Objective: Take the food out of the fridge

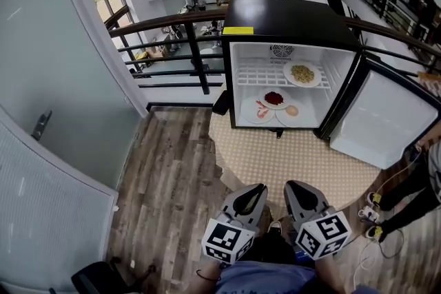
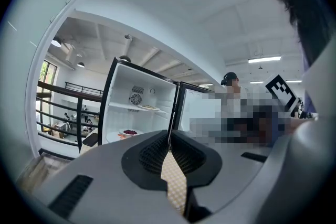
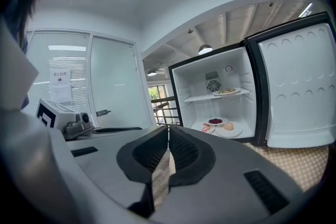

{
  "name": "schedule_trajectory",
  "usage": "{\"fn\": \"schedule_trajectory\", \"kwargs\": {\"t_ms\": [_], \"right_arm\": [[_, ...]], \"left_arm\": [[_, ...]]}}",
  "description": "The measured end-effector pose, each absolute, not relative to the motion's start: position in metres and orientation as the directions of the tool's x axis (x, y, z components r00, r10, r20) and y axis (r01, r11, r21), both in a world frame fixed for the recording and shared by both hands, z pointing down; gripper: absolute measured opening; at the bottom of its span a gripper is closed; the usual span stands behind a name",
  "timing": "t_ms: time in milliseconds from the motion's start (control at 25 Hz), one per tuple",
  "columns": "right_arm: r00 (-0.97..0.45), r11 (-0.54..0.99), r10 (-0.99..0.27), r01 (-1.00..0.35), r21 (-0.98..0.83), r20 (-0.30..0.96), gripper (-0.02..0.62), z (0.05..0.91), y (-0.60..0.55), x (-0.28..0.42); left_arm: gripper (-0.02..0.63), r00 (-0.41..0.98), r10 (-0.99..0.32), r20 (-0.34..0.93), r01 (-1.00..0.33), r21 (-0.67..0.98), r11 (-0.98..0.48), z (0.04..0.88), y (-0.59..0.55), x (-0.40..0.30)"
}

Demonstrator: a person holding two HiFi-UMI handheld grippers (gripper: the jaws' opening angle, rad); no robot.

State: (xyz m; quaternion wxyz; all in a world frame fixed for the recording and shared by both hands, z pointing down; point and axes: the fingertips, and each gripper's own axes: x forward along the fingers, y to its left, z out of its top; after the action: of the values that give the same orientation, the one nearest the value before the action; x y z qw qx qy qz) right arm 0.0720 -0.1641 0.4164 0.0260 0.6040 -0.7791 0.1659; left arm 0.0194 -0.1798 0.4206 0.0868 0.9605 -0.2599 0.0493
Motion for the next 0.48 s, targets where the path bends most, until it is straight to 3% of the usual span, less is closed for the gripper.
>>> {"fn": "schedule_trajectory", "kwargs": {"t_ms": [480], "right_arm": [[-0.358,0.290,-0.908,-0.912,-0.291,0.218,0.021,0.421,-0.241,0.095]], "left_arm": [[0.020,0.821,-0.549,0.158,-0.570,0.167,-0.804,0.439,-0.253,0.038]]}}
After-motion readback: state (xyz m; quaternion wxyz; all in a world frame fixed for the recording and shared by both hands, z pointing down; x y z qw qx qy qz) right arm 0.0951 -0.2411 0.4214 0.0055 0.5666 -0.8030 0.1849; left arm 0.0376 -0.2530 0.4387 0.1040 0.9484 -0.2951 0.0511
